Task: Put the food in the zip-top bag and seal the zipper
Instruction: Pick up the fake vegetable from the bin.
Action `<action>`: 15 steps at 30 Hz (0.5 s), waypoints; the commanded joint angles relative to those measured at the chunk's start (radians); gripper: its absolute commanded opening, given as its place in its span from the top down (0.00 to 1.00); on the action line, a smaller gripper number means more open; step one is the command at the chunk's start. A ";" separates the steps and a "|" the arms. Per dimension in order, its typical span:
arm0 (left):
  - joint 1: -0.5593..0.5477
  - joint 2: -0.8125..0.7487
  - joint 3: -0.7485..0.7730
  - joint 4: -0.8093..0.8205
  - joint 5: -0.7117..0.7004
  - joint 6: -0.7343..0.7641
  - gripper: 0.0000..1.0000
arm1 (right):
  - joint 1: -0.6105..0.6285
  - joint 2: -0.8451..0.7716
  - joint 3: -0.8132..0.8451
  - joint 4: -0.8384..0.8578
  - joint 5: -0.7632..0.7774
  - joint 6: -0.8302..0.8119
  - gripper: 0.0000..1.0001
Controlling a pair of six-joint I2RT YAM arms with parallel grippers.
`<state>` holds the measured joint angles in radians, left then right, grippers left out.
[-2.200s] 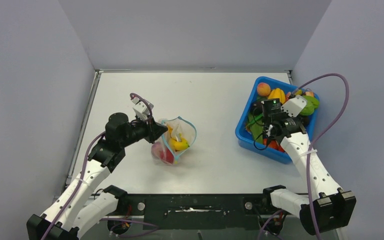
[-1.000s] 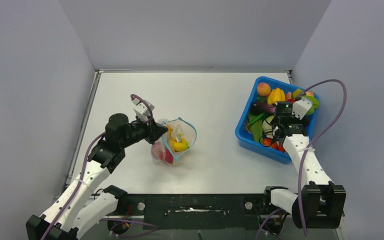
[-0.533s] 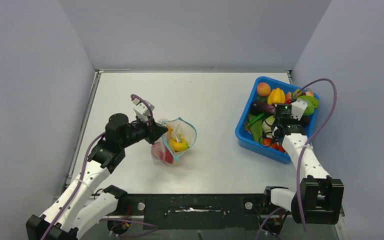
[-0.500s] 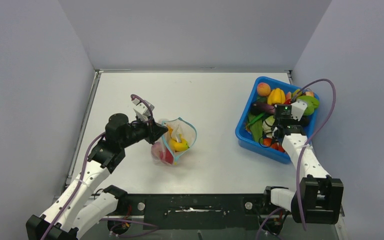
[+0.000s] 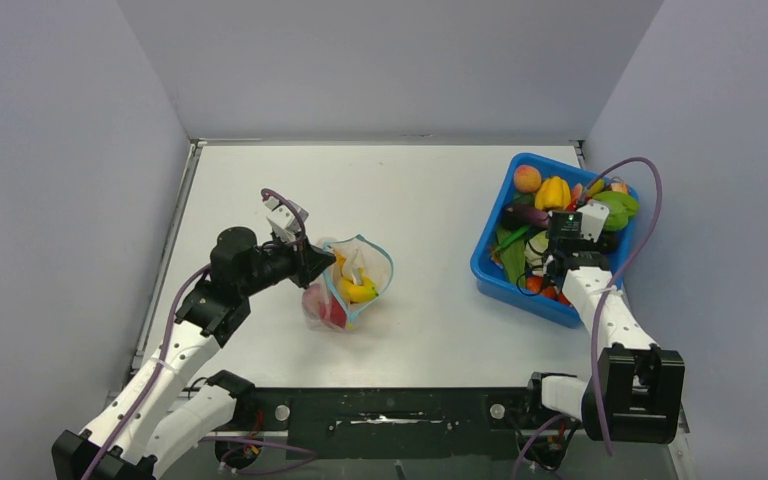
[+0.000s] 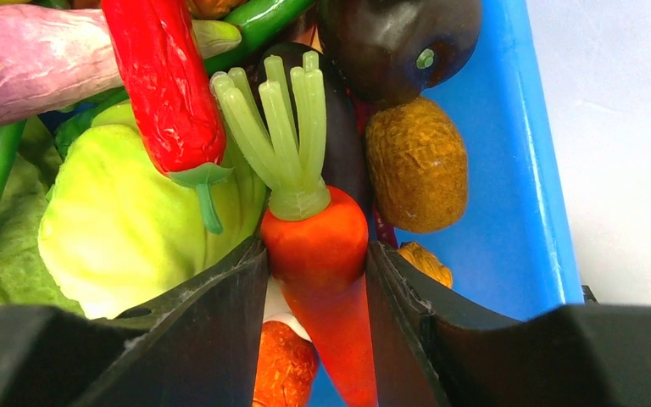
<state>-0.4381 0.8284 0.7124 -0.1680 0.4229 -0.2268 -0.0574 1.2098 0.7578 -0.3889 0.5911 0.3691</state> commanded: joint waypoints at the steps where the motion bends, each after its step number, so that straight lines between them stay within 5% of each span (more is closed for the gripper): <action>1: -0.004 -0.020 0.010 0.064 -0.006 0.013 1.00 | 0.019 -0.049 -0.007 0.039 0.031 -0.030 0.69; 15: -0.004 -0.026 0.006 0.062 -0.014 0.017 1.00 | 0.160 -0.121 0.106 -0.055 0.141 -0.005 0.72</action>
<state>-0.4381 0.8261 0.7109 -0.1680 0.4187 -0.2241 0.0574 1.1400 0.7876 -0.4297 0.6525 0.3511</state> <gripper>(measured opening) 0.009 0.417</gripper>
